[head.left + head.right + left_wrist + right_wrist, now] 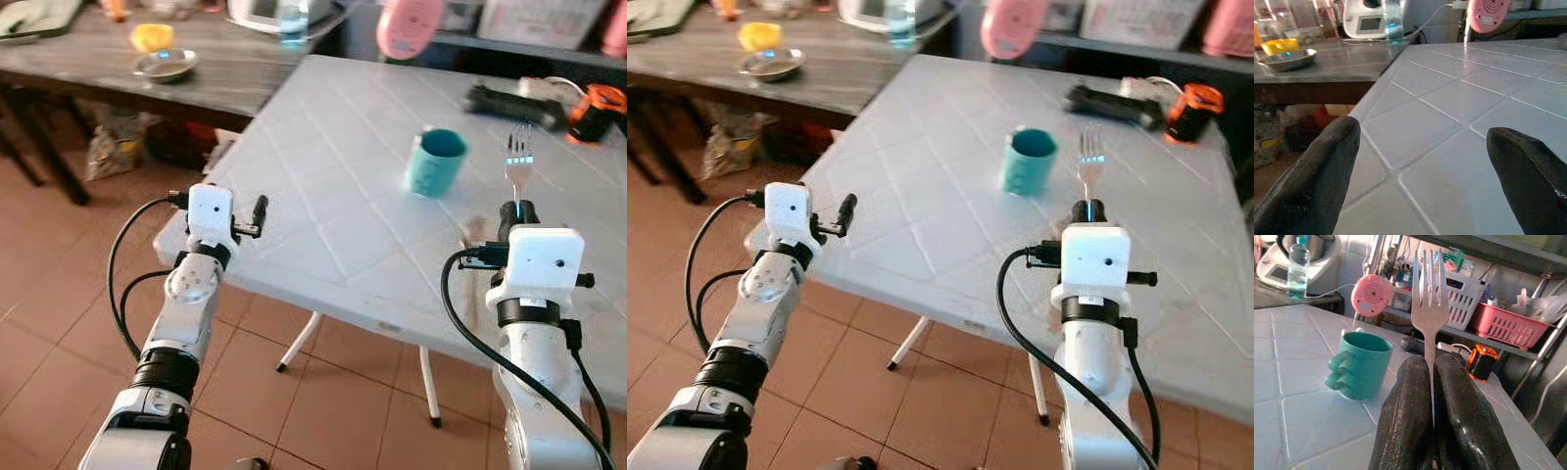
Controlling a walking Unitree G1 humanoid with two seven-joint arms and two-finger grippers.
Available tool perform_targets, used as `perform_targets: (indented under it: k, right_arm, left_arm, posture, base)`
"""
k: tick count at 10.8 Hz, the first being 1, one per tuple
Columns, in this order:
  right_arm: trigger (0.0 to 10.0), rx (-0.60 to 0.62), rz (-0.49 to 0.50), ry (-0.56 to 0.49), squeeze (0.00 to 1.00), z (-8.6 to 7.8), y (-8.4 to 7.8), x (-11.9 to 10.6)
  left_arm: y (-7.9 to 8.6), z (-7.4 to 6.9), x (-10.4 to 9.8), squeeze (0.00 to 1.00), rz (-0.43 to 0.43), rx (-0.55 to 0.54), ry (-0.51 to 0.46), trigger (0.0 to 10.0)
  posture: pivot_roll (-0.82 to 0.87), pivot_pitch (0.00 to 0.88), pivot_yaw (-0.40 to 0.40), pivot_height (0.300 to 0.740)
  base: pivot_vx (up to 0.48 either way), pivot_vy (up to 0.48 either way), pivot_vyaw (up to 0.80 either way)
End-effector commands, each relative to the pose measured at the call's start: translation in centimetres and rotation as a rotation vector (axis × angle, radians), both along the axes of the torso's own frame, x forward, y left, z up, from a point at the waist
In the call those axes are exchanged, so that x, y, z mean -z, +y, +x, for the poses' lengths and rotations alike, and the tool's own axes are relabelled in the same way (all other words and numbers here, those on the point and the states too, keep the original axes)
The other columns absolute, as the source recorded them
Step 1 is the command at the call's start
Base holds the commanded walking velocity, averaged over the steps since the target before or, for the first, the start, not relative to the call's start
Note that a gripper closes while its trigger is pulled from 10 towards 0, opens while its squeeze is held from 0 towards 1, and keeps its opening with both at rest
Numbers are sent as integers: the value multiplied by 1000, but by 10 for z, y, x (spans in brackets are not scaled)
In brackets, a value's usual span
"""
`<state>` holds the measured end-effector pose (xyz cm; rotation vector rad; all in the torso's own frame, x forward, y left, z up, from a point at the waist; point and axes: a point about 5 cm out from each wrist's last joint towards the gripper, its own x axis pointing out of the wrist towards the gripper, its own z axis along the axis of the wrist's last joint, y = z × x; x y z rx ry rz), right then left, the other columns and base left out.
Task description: Setting the table
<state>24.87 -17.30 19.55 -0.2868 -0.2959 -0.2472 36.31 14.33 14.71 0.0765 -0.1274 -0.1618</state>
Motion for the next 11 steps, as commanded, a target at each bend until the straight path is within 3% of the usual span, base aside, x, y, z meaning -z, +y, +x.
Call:
perform_targets:
  k: [1,9,11]
  right_arm:
    - [10000,17,6,-24,0,-3,-2,-6]
    - [10000,26,-5,-29,0,-3,-6,-9]
    - [10000,37,-1,-30,0,-3,-8,-9]
  left_arm:
    - [1,2,-9,0,-12,3,-16,10000]
    - [-4,5,-7,0,-36,57,21,10000]
    - [-5,6,-7,0,-36,63,26,10000]
  posture:
    - [32,102,40,740]
    - [24,106,36,740]
    - [21,105,36,740]
  base:
    - [0,0,-406]
    - [0,0,0]
    - [0,247,0]
